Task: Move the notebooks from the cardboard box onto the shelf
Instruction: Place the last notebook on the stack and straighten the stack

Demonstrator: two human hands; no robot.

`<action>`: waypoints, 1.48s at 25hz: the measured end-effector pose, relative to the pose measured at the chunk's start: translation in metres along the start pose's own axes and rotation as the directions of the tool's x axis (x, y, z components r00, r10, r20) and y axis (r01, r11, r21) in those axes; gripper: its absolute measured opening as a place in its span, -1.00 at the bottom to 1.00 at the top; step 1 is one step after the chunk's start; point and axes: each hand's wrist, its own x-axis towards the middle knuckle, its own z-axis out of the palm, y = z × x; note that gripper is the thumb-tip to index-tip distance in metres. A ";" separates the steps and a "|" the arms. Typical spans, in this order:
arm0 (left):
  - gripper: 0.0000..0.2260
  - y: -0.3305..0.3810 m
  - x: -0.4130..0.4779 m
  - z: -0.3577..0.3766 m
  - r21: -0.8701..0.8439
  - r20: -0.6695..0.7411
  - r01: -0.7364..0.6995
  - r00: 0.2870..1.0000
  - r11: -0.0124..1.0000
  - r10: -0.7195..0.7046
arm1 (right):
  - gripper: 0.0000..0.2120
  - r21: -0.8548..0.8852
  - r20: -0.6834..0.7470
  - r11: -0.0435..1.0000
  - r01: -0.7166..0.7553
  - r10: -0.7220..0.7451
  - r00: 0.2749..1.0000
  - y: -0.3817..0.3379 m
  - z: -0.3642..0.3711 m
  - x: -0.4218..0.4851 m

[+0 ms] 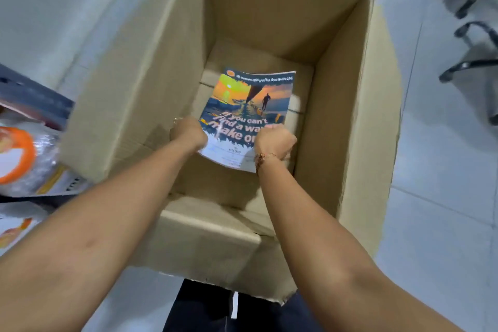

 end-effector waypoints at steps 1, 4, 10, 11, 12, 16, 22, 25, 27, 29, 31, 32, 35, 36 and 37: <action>-0.72 -0.008 -0.013 -0.023 -0.041 -0.073 -0.023 0.997 0.999 0.020 | -0.78 0.077 -0.013 0.996 0.055 -0.054 0.998 -0.014 -0.005 -0.020; -0.75 -0.039 -0.066 -0.080 -0.214 -0.336 -0.161 0.938 0.963 0.082 | -0.88 0.340 -0.176 0.886 0.316 -0.270 0.947 -0.046 -0.019 -0.075; -0.55 -0.147 -0.239 -0.213 -0.288 -0.906 -0.479 0.417 0.829 -0.074 | -0.71 0.705 -0.333 0.333 0.626 -0.624 0.707 -0.130 -0.058 -0.252; -0.53 -0.169 -0.267 -0.233 -0.246 -0.954 -0.487 0.275 0.838 -0.121 | -0.72 0.749 -0.318 0.231 0.621 -0.697 0.642 -0.144 -0.061 -0.285; -0.53 -0.189 -0.293 -0.250 -0.206 -0.977 -0.467 0.153 0.860 -0.152 | -0.73 0.779 -0.300 0.155 0.608 -0.759 0.578 -0.159 -0.062 -0.317; -0.59 -0.264 -0.368 -0.317 -0.294 -0.945 -0.286 -0.057 0.912 -0.323 | -0.70 0.862 -0.199 -0.026 0.506 -0.936 0.290 -0.229 -0.060 -0.437; -0.75 -0.326 -0.401 -0.431 -0.424 -0.898 -0.101 -0.081 0.900 -0.432 | -0.83 0.683 -0.060 -0.156 0.714 -0.986 -0.158 -0.350 -0.057 -0.557; -0.74 -0.347 -0.393 -0.464 -0.546 -0.835 0.031 0.059 0.837 -0.547 | -0.81 0.510 0.140 -0.209 0.835 -0.937 -0.319 -0.388 -0.034 -0.581; -0.70 -0.357 -0.384 -0.465 -0.612 -0.766 0.115 0.157 0.782 -0.623 | -0.79 0.332 0.301 -0.259 0.907 -0.882 -0.363 -0.392 -0.017 -0.582; -0.75 -0.363 -0.378 -0.459 -0.637 -0.735 0.151 0.176 0.756 -0.655 | -0.76 0.266 0.366 -0.265 0.927 -0.862 -0.351 -0.388 -0.011 -0.579; -0.74 -0.365 -0.376 -0.457 -0.630 -0.748 0.144 0.149 0.763 -0.646 | -0.75 0.282 0.338 -0.288 0.915 -0.863 -0.376 -0.385 -0.012 -0.579; -0.79 -0.365 -0.376 -0.458 -0.621 -0.759 0.136 0.140 0.771 -0.636 | -0.76 0.289 0.321 -0.298 0.910 -0.865 -0.385 -0.383 -0.014 -0.580; -0.75 -0.367 -0.374 -0.460 -0.621 -0.773 0.078 0.101 0.780 -0.626 | -0.75 0.284 0.320 -0.325 0.902 -0.855 -0.409 -0.378 -0.020 -0.585; -0.74 -0.368 -0.373 -0.459 -0.621 -0.777 0.070 0.080 0.781 -0.625 | -0.74 0.286 0.330 -0.327 0.901 -0.849 -0.413 -0.376 -0.021 -0.585; -0.74 -0.369 -0.372 -0.459 -0.618 -0.781 0.064 0.061 0.783 -0.622 | -0.74 0.292 0.341 -0.323 0.900 -0.845 -0.413 -0.375 -0.022 -0.585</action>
